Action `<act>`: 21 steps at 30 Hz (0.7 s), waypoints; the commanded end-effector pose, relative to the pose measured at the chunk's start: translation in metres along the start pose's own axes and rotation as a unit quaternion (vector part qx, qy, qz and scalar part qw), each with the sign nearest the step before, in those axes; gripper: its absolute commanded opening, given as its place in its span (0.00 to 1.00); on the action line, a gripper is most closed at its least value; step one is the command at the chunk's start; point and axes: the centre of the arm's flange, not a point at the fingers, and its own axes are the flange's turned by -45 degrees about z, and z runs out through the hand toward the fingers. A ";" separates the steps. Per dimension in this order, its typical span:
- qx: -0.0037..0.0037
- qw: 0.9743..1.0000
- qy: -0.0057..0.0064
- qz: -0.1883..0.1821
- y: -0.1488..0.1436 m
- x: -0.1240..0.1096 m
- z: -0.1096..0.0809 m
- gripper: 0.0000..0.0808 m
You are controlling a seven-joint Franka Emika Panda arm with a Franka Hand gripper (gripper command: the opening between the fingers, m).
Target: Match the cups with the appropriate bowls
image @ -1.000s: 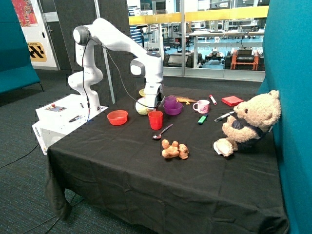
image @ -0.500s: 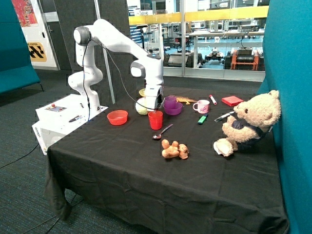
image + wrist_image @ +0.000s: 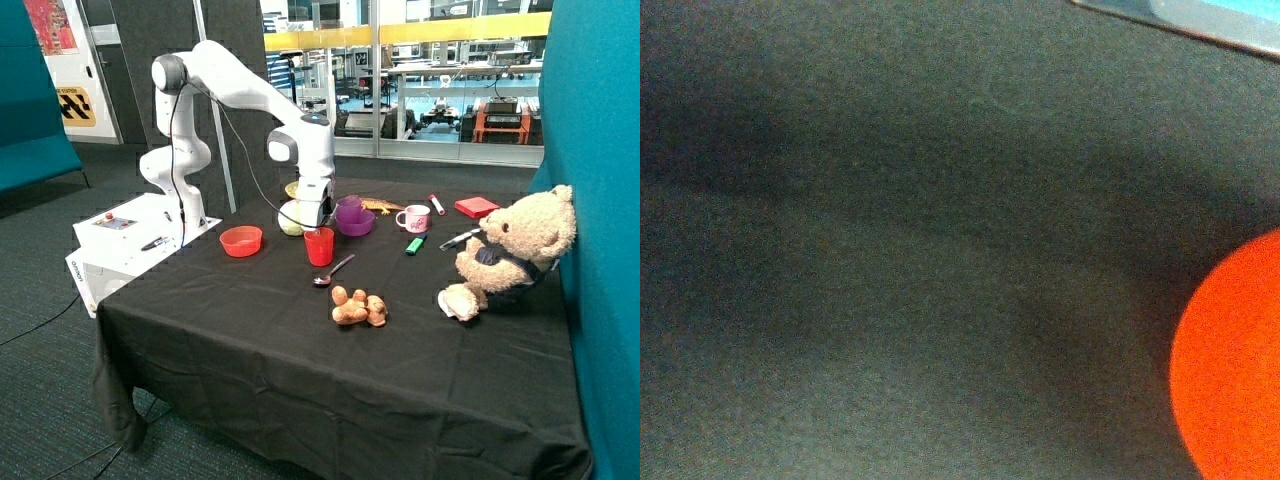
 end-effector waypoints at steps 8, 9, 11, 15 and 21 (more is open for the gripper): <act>0.000 1.000 0.000 0.001 -0.001 0.000 0.007 0.23; 0.000 1.000 0.000 0.001 -0.001 0.000 0.008 0.17; 0.000 1.000 0.000 0.002 -0.001 0.001 0.009 0.08; 0.000 1.000 0.000 0.003 0.000 0.002 0.010 0.01; 0.000 1.000 0.000 0.004 0.002 0.004 0.010 0.00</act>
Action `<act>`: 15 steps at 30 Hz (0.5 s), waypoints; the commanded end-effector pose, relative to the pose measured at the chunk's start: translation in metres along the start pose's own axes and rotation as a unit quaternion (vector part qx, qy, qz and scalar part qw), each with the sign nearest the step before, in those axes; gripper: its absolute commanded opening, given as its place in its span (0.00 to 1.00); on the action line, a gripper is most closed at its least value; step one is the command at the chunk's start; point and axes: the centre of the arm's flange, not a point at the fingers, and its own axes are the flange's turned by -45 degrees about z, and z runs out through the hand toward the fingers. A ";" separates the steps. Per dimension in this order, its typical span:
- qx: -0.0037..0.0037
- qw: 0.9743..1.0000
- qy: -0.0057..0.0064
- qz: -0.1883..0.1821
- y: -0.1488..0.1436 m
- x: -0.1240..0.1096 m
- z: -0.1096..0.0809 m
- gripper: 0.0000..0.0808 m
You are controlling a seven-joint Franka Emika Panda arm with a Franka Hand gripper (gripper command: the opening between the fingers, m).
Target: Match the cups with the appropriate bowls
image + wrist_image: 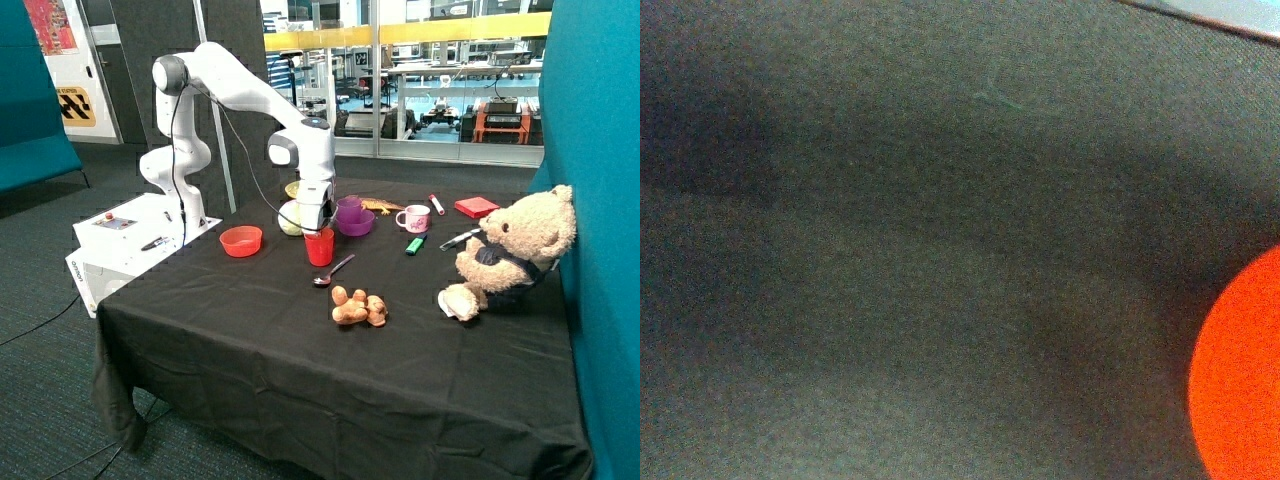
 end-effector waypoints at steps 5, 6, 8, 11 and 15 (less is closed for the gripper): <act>0.000 1.000 -0.002 0.003 0.003 0.004 0.002 0.00; 0.000 1.000 -0.002 0.003 0.004 0.004 0.002 0.00; 0.000 1.000 -0.002 0.003 0.004 0.004 0.002 0.00; 0.000 1.000 -0.002 0.002 0.003 0.004 0.003 0.00; 0.000 1.000 -0.002 0.001 0.002 0.004 0.003 0.00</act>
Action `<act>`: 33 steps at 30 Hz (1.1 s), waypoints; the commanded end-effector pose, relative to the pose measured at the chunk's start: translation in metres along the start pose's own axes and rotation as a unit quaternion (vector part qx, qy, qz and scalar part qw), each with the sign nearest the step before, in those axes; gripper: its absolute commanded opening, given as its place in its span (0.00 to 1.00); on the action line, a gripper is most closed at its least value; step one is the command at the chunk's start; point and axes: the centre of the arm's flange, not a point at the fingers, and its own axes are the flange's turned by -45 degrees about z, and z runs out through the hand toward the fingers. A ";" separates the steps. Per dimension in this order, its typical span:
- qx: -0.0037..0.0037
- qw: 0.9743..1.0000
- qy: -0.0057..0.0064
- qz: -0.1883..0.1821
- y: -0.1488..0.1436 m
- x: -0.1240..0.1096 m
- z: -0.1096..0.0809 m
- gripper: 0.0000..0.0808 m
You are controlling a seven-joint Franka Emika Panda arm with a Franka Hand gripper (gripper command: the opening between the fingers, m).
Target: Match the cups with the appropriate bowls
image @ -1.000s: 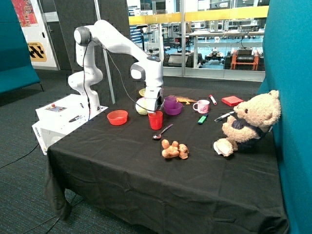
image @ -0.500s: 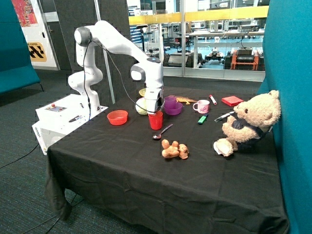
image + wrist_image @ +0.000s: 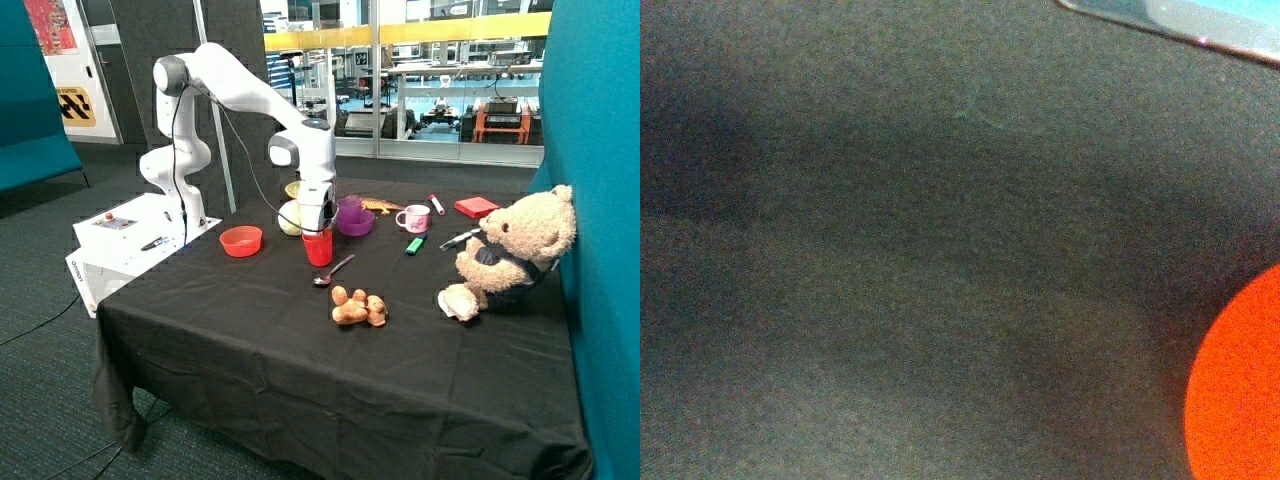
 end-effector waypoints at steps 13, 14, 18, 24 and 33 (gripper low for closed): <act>0.001 1.000 -0.003 -0.005 -0.006 0.001 -0.006 0.00; 0.001 1.000 -0.003 -0.005 -0.006 0.001 -0.007 0.00; 0.001 1.000 -0.003 -0.006 -0.008 0.003 -0.017 0.00; 0.001 1.000 -0.003 -0.012 -0.011 0.005 -0.034 0.00; 0.001 1.000 -0.003 -0.020 -0.015 -0.001 -0.052 0.00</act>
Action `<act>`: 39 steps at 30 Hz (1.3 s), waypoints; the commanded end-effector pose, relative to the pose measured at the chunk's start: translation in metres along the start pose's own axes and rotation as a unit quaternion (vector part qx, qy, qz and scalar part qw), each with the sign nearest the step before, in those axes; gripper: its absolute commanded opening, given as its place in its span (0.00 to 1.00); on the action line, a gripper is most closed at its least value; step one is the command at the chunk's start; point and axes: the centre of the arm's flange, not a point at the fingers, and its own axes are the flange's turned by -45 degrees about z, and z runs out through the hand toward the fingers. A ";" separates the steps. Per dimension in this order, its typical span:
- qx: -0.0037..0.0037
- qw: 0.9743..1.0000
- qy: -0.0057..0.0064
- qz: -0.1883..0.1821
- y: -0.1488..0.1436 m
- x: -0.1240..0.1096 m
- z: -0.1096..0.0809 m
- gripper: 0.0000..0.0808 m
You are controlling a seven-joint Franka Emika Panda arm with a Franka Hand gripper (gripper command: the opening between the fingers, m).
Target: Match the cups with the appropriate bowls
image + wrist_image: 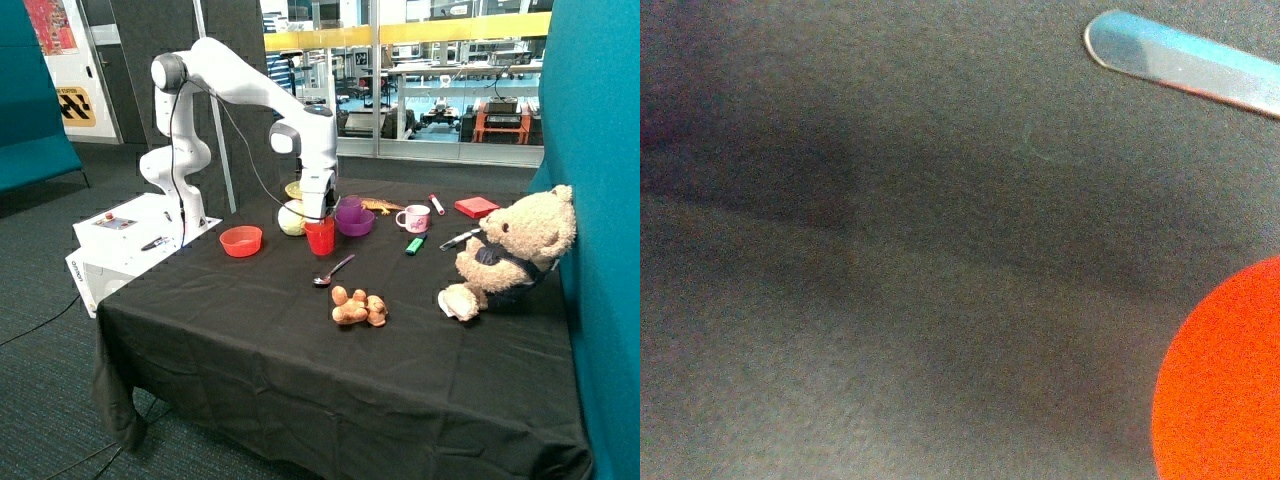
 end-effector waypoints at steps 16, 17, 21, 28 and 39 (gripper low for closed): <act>-0.002 0.999 0.000 -0.050 -0.041 -0.035 -0.062 0.00; -0.002 0.999 0.000 -0.052 -0.042 -0.037 -0.063 0.00; -0.002 0.998 0.000 -0.063 -0.052 -0.047 -0.071 0.00; -0.002 0.998 0.000 -0.067 -0.061 -0.061 -0.077 0.00; -0.002 1.000 0.000 0.016 -0.044 -0.088 -0.071 0.00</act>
